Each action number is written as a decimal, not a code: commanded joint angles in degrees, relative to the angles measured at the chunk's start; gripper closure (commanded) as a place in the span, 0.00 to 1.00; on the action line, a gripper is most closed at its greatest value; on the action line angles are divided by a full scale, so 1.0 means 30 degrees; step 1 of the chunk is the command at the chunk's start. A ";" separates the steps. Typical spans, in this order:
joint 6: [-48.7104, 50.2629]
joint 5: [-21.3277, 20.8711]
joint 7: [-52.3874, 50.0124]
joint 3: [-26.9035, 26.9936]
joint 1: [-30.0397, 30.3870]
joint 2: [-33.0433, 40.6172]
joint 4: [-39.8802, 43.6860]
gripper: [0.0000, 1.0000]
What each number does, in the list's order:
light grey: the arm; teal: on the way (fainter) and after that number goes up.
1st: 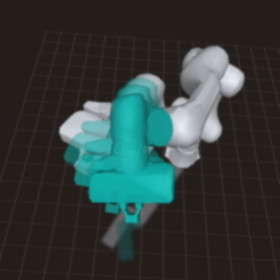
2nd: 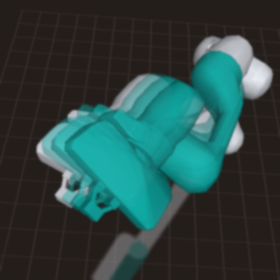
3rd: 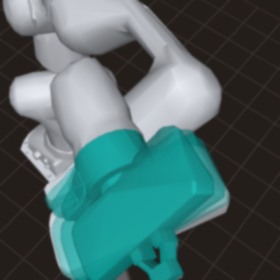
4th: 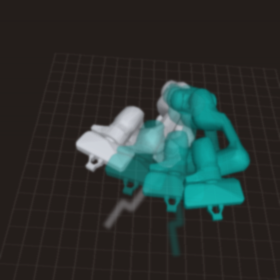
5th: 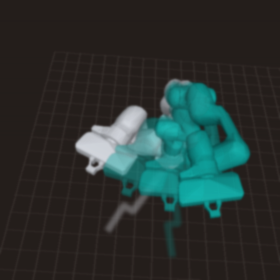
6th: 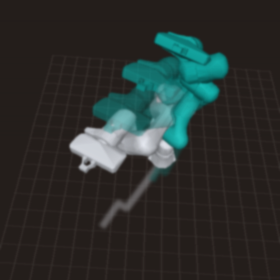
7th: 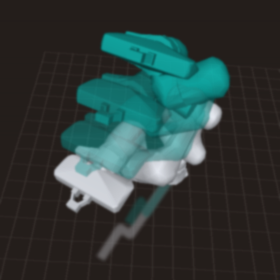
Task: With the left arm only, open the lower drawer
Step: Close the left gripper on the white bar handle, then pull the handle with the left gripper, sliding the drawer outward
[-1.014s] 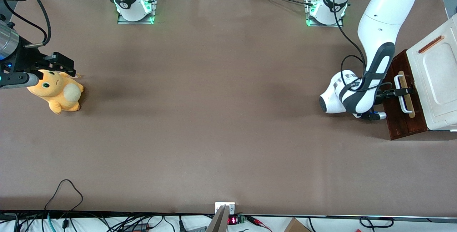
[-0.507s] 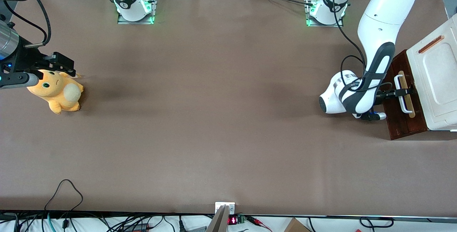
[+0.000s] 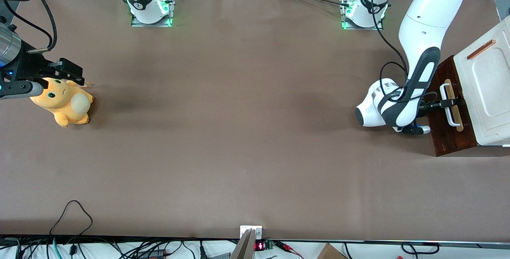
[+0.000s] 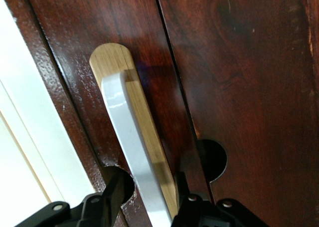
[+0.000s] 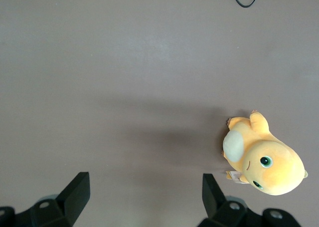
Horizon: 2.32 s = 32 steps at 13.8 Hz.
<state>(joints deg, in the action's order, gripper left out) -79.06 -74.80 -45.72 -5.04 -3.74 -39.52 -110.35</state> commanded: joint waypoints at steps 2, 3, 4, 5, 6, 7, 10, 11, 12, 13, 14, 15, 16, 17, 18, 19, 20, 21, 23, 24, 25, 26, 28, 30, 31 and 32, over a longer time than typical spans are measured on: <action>-0.0013 -0.0467 -0.0082 -0.0050 -0.0014 -0.0039 0.0074 0.61; -0.0013 -0.0467 -0.0111 -0.0050 -0.0014 -0.0039 0.0074 0.62; -0.0013 -0.0438 -0.0111 -0.0079 -0.0014 -0.0039 0.0045 0.64; -0.0013 -0.0437 -0.0082 -0.0050 -0.0014 -0.0039 0.0044 0.65; -0.0013 -0.0437 -0.0111 -0.0050 -0.0014 -0.0039 0.0073 0.65; -0.0013 -0.0408 -0.0111 -0.0050 -0.0014 -0.0039 0.0045 0.66; -0.0013 -0.0437 -0.0082 -0.0050 0.0103 -0.0039 0.0044 0.66; -0.0013 -0.0437 -0.0053 -0.0050 0.0132 -0.0039 0.0044 0.66; -0.0013 -0.0437 -0.0024 -0.0050 0.0162 -0.0039 0.0044 0.66; -0.0013 -0.0437 -0.0023 -0.0050 0.0191 -0.0039 0.0044 0.66; -0.0013 -0.0437 -0.0023 -0.0050 0.0191 -0.0039 0.0044 0.66; -0.0013 -0.0437 -0.0023 -0.0050 0.0191 -0.0039 0.0044 0.66; -0.0013 -0.0437 -0.0023 -0.0050 0.0191 -0.0039 0.0044 0.68; -0.0013 -0.0437 -0.0023 -0.0050 0.0191 -0.0039 0.0044 0.70; -0.0013 -0.0437 -0.0052 -0.0050 0.0191 -0.0039 0.0044 0.73; 0.0045 -0.0379 -0.0169 -0.0050 0.0191 -0.0039 0.0044 0.77; 0.0046 -0.0379 -0.0141 -0.0050 0.0191 -0.0039 0.0044 0.79; 0.0075 -0.0379 -0.0199 -0.0050 0.0191 -0.0039 0.0044 0.80; 0.0075 -0.0349 -0.0199 -0.0050 0.0191 -0.0039 0.0044 0.81; 0.0075 -0.0349 -0.0199 -0.0050 0.0191 -0.0039 0.0044 0.81; 0.0075 -0.0349 -0.0228 -0.0050 0.0191 -0.0039 0.0044 0.82; 0.0075 -0.0349 -0.0228 -0.0050 0.0191 -0.0039 0.0044 0.82; 0.0133 -0.0320 -0.0257 -0.0050 0.0191 -0.0039 0.0045 0.83; 0.0134 -0.0262 -0.0316 -0.0050 0.0162 0.0048 0.0073 0.83; 0.0134 -0.0261 -0.0374 -0.0050 0.0162 0.0049 0.0074 0.83; 0.0163 -0.0232 -0.0433 -0.0050 0.0133 0.0078 0.0074 0.83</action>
<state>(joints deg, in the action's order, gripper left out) -79.38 -74.80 -48.65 -5.14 -3.50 -39.71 -110.38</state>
